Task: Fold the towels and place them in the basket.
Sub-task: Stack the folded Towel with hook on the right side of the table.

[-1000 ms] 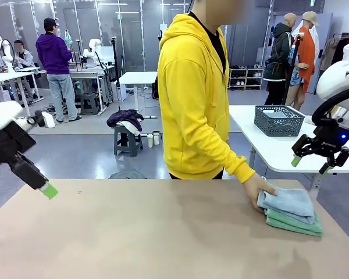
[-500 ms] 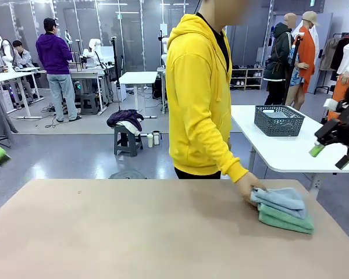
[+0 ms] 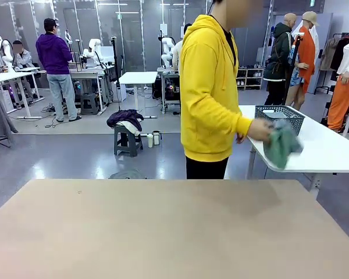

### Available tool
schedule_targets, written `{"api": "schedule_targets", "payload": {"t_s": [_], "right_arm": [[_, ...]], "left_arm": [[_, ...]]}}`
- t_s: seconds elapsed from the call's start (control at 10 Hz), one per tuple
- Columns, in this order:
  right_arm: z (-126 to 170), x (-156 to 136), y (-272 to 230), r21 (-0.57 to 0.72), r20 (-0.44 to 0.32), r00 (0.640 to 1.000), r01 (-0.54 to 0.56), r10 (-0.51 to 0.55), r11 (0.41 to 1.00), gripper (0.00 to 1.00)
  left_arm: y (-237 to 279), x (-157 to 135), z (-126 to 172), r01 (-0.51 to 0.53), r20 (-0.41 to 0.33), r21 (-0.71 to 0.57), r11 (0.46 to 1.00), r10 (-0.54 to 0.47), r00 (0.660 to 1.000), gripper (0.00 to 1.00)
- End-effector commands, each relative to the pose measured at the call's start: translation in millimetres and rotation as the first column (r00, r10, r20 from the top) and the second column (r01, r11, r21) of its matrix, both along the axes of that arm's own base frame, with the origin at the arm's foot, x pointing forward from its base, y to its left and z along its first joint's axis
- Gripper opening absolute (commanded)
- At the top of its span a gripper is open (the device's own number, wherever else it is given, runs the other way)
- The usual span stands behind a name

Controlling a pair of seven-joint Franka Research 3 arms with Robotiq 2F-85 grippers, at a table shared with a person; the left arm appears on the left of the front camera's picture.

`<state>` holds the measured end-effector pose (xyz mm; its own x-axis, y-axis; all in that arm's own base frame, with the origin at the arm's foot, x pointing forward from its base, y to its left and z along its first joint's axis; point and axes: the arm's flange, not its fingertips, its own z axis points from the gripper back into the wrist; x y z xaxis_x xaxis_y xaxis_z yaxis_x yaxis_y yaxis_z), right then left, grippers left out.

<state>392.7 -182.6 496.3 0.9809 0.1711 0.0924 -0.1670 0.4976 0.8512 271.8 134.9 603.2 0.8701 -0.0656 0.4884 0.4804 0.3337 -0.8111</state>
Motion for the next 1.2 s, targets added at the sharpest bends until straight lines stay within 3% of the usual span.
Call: {"api": "schedule_targets", "payload": {"t_s": [0.0,0.1,0.2,0.3,0.6,0.8,0.9,1.1], "right_arm": [[-19,-3,-3,0.145,-0.032,0.997,-0.059,0.065,0.988,1.0],[-26,-15,-3,0.23,0.002,0.994,-0.11,0.112,0.967,1.0],[-31,-23,-2,0.282,0.005,0.997,-0.074,0.076,0.957,1.0],[-32,-28,0,0.33,-0.04,0.998,0.05,-0.039,0.943,1.0],[-31,-30,4,0.366,-0.114,0.979,0.201,-0.17,0.909,1.0],[-30,-24,4,0.369,-0.156,0.969,0.236,-0.19,0.899,1.0],[-32,-19,5,0.343,-0.156,0.972,0.217,-0.173,0.914,1.0],[-35,-28,-6,0.365,-0.127,0.98,0.189,-0.153,0.911,1.0]], "left_arm": [[14,26,-15,-0.041,-0.055,-0.069,0.997,0.037,0.998,1.0],[26,34,-29,-0.061,-0.069,-0.104,0.993,0.054,0.996,1.0],[37,44,-47,-0.081,-0.104,-0.145,0.986,0.066,0.992,1.0],[42,47,-59,-0.064,-0.107,-0.166,0.984,0.047,0.993,1.0],[51,49,-83,-0.028,-0.08,-0.183,0.983,0.014,0.997,1.0],[55,50,-88,-0.04,-0.104,-0.205,0.978,0.019,0.994,1.0],[55,48,-86,-0.03,-0.08,-0.195,0.98,0.014,0.997,1.0],[49,47,-94,-0.055,-0.112,-0.186,0.981,0.035,0.993,1.0]]}}
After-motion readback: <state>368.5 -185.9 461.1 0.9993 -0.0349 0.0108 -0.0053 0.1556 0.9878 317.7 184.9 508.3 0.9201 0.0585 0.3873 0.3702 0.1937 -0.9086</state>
